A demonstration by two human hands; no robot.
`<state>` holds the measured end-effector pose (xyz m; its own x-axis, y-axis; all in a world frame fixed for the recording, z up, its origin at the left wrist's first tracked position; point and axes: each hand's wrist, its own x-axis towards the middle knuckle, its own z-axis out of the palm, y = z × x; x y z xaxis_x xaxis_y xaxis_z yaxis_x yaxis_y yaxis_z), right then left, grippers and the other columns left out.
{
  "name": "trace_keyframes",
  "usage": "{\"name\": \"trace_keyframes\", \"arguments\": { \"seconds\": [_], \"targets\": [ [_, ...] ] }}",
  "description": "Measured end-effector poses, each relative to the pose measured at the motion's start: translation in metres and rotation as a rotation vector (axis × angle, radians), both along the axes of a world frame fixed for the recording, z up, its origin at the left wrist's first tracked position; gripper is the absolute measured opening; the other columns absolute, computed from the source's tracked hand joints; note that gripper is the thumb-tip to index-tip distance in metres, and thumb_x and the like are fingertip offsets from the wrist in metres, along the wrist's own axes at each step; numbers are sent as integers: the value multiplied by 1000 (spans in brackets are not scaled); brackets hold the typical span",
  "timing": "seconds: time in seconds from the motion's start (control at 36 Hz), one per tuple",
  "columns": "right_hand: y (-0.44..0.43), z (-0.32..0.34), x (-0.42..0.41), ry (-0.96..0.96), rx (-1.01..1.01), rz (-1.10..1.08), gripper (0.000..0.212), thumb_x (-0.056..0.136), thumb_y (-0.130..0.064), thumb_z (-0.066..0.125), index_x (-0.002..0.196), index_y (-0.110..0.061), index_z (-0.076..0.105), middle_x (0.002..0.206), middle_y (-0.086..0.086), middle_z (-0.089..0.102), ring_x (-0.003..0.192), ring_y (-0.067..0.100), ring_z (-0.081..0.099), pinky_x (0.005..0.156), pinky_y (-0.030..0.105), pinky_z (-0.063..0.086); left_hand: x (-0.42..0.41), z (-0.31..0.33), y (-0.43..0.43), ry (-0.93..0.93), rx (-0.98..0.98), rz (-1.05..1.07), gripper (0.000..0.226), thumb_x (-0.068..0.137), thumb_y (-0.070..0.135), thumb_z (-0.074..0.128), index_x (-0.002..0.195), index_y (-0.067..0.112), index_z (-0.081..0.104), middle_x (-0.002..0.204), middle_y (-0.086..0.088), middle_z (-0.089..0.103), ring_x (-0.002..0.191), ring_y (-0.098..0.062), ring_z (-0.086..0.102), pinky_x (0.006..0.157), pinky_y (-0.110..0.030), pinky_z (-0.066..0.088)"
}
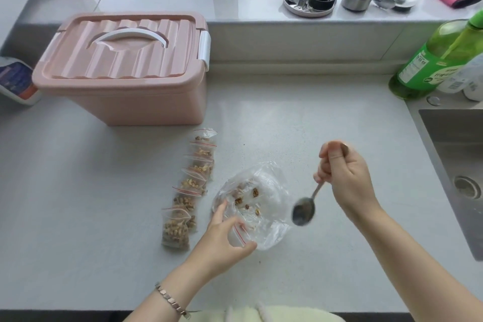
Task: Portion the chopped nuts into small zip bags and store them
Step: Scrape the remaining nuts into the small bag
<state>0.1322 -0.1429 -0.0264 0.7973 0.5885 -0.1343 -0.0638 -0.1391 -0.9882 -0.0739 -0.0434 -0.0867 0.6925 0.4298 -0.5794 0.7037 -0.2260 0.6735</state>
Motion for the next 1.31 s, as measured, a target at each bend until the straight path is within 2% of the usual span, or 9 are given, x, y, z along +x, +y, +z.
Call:
{"name": "trace_keyframes", "arguments": {
  "seconds": [0.11,0.17,0.31,0.44,0.58,0.64,0.72,1.08,1.31],
  "targets": [
    [7,-39,6,-181,-620,248,25,92,-36,51,90,-14,63,74,-1,56,70,15,51,62,26,34,-1,-2,1,9,-6,-7,27,77,45,66,98,34,53,154,15,-8,143,-10,9,105,-25,23],
    [6,-54,-1,-145,-821,391,49,81,-44,65,117,-11,58,105,5,61,93,17,55,75,24,37,-2,-4,2,9,-3,-16,26,77,45,66,97,35,53,154,16,-10,143,-10,8,107,-26,22],
    [7,-72,-14,16,-874,419,84,70,-38,78,138,-7,40,136,3,51,116,16,53,85,19,39,-6,-12,4,-9,27,-3,23,76,48,66,92,37,53,152,21,-12,143,-6,5,107,-27,23],
    [10,-80,-20,93,-888,442,36,76,-23,75,102,-7,57,145,-8,39,88,6,53,55,13,36,-10,-22,1,-18,-5,6,21,75,48,67,87,39,52,151,25,-14,143,-9,-5,116,-42,18],
    [8,-74,-17,140,-851,441,23,82,-18,62,98,-2,58,139,-15,42,67,14,52,55,18,35,-9,-24,3,-61,-54,67,23,74,45,70,90,37,55,150,27,-9,141,-1,2,112,-29,18],
    [8,-59,-14,115,-810,453,4,83,-15,57,84,-12,58,102,-19,52,60,13,53,52,16,30,-7,-22,4,-79,-75,86,22,74,42,71,88,36,56,151,25,-7,140,-1,5,108,-25,18],
    [13,-34,-11,37,-681,431,42,76,-9,59,54,-22,25,57,-10,21,48,10,17,45,22,13,-3,-20,4,-101,-82,88,22,74,40,71,90,36,57,153,21,-4,138,1,8,103,-19,17],
    [10,-6,-5,-238,-889,344,43,81,-20,57,54,-19,23,50,-7,24,45,12,24,45,24,17,8,-3,15,-117,215,-85,23,78,41,65,93,25,57,154,14,-3,143,-10,-2,110,-24,12],
    [3,-10,-3,65,-887,355,27,76,-11,51,65,-18,28,63,3,38,44,14,29,43,21,16,22,8,16,-78,383,-648,18,78,40,59,84,28,47,153,23,4,137,-18,-32,110,-48,-20]
  ]
}}
